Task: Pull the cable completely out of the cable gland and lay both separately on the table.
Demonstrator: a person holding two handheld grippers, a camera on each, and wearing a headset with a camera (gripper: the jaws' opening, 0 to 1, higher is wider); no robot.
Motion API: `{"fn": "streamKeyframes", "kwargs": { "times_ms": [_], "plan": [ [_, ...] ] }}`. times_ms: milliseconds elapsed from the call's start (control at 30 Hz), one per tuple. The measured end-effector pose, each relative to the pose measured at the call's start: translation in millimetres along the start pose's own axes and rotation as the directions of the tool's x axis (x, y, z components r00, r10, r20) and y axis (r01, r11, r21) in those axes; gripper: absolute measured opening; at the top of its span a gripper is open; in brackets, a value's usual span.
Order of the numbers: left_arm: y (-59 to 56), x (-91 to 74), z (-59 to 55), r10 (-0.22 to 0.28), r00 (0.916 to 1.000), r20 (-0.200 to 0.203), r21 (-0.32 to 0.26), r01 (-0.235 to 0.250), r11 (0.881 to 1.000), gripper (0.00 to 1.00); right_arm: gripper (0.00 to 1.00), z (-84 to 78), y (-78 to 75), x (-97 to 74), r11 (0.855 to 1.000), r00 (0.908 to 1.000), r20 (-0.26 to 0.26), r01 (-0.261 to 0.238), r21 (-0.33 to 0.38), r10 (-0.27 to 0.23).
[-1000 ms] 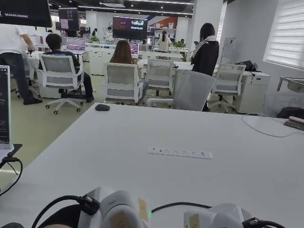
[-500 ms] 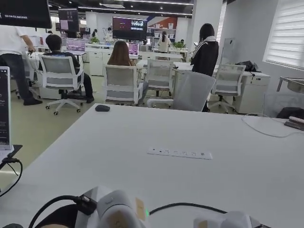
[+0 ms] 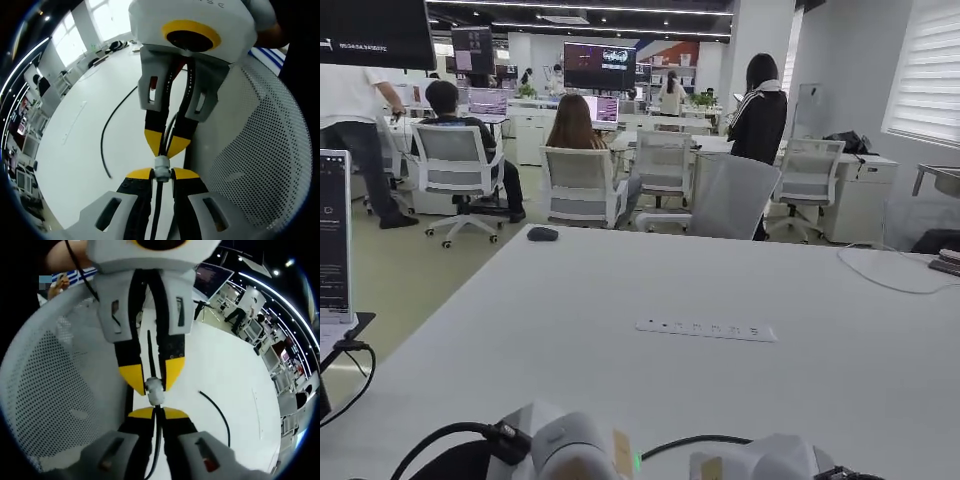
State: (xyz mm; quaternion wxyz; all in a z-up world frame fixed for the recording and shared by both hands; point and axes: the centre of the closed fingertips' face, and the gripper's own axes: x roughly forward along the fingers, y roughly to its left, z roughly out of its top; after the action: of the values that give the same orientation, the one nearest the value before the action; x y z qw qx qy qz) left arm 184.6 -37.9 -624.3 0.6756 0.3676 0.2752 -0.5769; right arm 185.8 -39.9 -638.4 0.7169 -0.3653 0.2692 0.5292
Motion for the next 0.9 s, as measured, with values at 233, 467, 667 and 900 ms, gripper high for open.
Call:
{"fn": "streamKeyframes", "kwargs": {
  "times_ms": [233, 467, 667, 900],
  "plan": [
    [6.9, -2.1, -3.6, 0.015, 0.9999, -0.006, -0.006, -0.015, 1.0, 0.15, 0.03, -11.8, -8.1, -2.1, 1.0, 0.9994, -0.026, 0.024, 0.018, -0.024],
    [13.3, -4.9, -7.0, 0.029, 0.9995, -0.007, -0.014, -0.029, 0.999, 0.15, 0.03, -23.4, -14.0, -4.9, 0.998, 0.9979, -0.046, 0.048, 0.043, -0.046],
    [16.0, -6.6, -7.9, 0.039, 0.9992, -0.003, -0.021, -0.039, 0.999, 0.15, 0.03, -26.4, -16.4, -5.5, 0.997, 0.9971, -0.052, 0.058, 0.055, -0.055],
    [16.5, -7.8, -6.9, 0.051, 0.9986, 0.011, -0.022, -0.051, 0.998, 0.15, 0.22, -14.5, -15.2, 1.2, 0.997, 0.9969, -0.048, 0.065, 0.047, -0.062]
  ]
}}
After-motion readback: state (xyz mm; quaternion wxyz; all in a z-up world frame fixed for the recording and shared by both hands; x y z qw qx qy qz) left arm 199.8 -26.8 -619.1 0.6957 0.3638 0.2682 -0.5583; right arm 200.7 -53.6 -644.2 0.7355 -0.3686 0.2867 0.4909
